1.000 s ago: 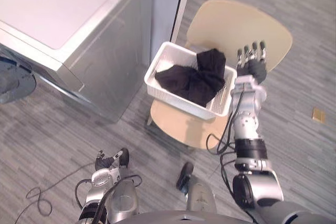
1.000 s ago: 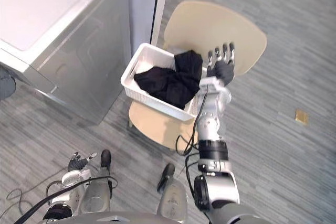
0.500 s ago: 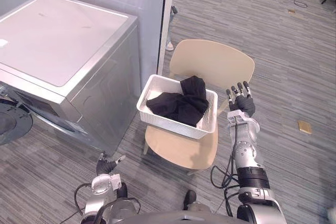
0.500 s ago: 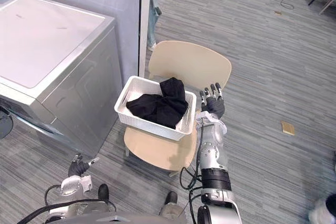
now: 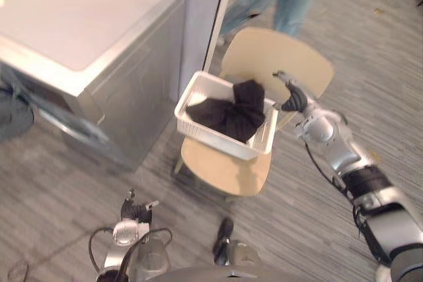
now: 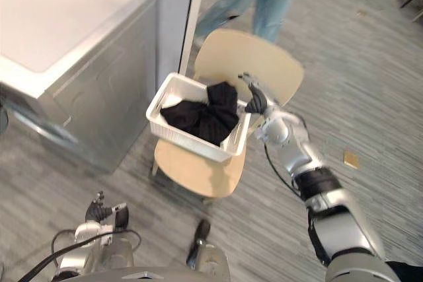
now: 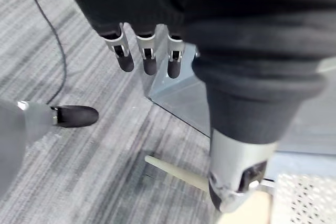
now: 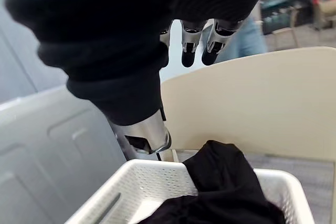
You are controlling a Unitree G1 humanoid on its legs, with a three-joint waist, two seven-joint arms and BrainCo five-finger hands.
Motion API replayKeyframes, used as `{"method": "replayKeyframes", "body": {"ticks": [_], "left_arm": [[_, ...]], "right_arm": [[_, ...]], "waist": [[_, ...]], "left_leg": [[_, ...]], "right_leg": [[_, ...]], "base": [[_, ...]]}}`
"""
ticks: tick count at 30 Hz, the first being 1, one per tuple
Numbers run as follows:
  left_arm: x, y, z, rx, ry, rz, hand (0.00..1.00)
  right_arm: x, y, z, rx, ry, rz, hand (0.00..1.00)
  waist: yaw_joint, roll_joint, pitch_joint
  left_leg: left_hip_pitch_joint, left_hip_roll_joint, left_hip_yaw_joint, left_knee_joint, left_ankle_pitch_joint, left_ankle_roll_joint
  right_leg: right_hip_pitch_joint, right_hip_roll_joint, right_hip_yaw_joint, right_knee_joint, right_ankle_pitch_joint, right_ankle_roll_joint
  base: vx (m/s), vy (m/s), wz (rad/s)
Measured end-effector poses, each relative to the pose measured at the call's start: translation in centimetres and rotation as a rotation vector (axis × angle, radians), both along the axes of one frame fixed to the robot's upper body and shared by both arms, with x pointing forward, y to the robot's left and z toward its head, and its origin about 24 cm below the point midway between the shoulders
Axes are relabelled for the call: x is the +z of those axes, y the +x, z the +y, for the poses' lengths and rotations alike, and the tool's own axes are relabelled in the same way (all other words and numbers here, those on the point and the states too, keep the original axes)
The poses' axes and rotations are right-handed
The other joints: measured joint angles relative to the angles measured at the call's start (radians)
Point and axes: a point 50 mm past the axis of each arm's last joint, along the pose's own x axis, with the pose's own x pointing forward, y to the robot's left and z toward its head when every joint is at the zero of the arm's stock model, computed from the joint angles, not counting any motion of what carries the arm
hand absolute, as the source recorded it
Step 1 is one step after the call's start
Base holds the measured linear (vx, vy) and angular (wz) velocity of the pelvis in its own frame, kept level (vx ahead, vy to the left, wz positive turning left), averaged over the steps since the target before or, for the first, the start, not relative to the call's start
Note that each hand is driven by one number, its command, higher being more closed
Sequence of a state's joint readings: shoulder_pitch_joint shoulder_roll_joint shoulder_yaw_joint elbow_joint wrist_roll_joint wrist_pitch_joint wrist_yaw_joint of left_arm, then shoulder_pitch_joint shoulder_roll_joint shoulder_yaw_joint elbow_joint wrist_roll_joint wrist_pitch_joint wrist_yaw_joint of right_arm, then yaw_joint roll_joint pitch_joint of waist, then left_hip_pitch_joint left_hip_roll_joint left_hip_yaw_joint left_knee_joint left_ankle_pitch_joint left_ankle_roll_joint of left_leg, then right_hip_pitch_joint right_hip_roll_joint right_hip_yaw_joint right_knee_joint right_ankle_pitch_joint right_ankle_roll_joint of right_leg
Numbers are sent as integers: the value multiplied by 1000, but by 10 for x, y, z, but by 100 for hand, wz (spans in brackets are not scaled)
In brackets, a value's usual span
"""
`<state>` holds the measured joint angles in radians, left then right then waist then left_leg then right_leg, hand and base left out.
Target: Pick up the laundry basket with both hands and put the clothes into the washing machine.
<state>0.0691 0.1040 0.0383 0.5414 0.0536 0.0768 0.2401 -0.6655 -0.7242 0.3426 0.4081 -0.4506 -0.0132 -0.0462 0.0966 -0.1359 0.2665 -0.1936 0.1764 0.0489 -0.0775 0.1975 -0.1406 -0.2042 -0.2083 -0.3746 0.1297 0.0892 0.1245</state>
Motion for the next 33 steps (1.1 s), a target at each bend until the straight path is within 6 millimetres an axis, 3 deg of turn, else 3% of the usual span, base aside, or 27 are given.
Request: {"method": "replayKeyframes", "body": {"ticks": [5, 10, 15, 19, 25, 33], "left_arm": [[16, 14, 6, 38, 42, -84, 0], [29, 24, 8, 64, 61, -150, 0], [46, 36, 4, 72, 63, -247, 0], [49, 37, 4, 83, 65, -267, 0], [58, 41, 7, 131, 60, -314, 0], [67, 52, 5, 160, 68, -358, 0]], "right_arm": [[19, 14, -3, -76, -199, -70, 0], [48, 27, -19, -217, -264, -133, 0], [94, 25, -44, -347, -284, -263, 0], [120, 21, -54, -412, -280, -350, 0], [135, 18, -58, -443, -264, -403, 0], [135, 22, -52, -430, -277, -392, 0]], "waist": [[46, -9, 109], [48, -11, 162], [45, -15, 180], [38, -21, 209], [39, -26, 227], [43, -27, 229]], "left_leg": [[-90, -3, -34, 0, 37, 5], [-191, -2, -49, 0, 61, 8], [-287, 17, -52, 0, 82, 6], [-329, 29, -53, 1, 85, 5], [-397, 43, -56, 2, 88, 1], [-470, 47, -80, 38, 78, 2]], "right_leg": [[-76, -9, -26, 32, 8, -3], [-163, -5, -37, 22, 34, -17], [-231, 28, -44, -42, 78, -29], [-260, 46, -46, -72, 94, -35], [-320, 64, -48, -85, 104, -41], [-354, 76, -52, -104, 106, -45]], "base": [[-76, -32, 18], [-59, -80, 1], [-28, -93, -11], [0, -86, -9], [38, -44, -7], [40, 16, 2]]}}
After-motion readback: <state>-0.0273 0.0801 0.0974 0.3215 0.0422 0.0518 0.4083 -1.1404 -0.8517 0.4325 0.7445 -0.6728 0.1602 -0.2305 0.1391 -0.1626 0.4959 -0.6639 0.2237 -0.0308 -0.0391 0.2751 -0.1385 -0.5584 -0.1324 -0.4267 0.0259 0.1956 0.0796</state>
